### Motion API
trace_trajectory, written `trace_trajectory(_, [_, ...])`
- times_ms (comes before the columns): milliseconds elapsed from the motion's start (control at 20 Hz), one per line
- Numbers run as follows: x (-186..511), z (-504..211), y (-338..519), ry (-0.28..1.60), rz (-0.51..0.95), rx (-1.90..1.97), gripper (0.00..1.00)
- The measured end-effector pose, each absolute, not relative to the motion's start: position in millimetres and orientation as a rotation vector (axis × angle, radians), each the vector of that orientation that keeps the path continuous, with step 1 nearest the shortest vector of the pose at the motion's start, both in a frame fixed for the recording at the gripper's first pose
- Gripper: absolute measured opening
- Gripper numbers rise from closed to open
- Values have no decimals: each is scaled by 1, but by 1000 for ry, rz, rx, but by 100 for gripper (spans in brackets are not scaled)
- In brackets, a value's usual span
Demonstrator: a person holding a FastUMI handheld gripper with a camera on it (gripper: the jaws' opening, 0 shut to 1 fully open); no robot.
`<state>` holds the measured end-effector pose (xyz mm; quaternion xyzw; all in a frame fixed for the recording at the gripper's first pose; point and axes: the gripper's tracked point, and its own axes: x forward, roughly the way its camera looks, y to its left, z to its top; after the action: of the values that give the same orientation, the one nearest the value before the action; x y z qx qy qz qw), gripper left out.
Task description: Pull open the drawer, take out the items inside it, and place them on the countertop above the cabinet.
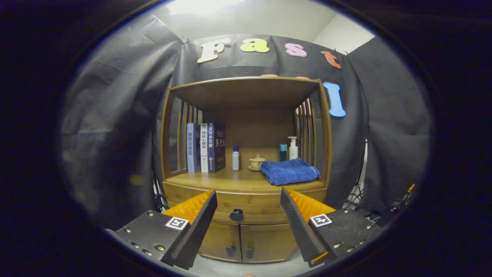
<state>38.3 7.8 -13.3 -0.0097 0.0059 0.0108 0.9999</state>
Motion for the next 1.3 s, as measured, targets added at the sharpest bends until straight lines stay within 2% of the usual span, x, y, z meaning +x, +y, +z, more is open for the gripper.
trace_trajectory(900, [172,-134,19,214,-59,72,99])
trace_trajectory(1100, [181,-168,46,274,-16,41,99])
trace_trajectory(1150, [184,-173,51,281,-2,10,90])
trace_trajectory(1300, [191,-186,38,310,-92,-1,63])
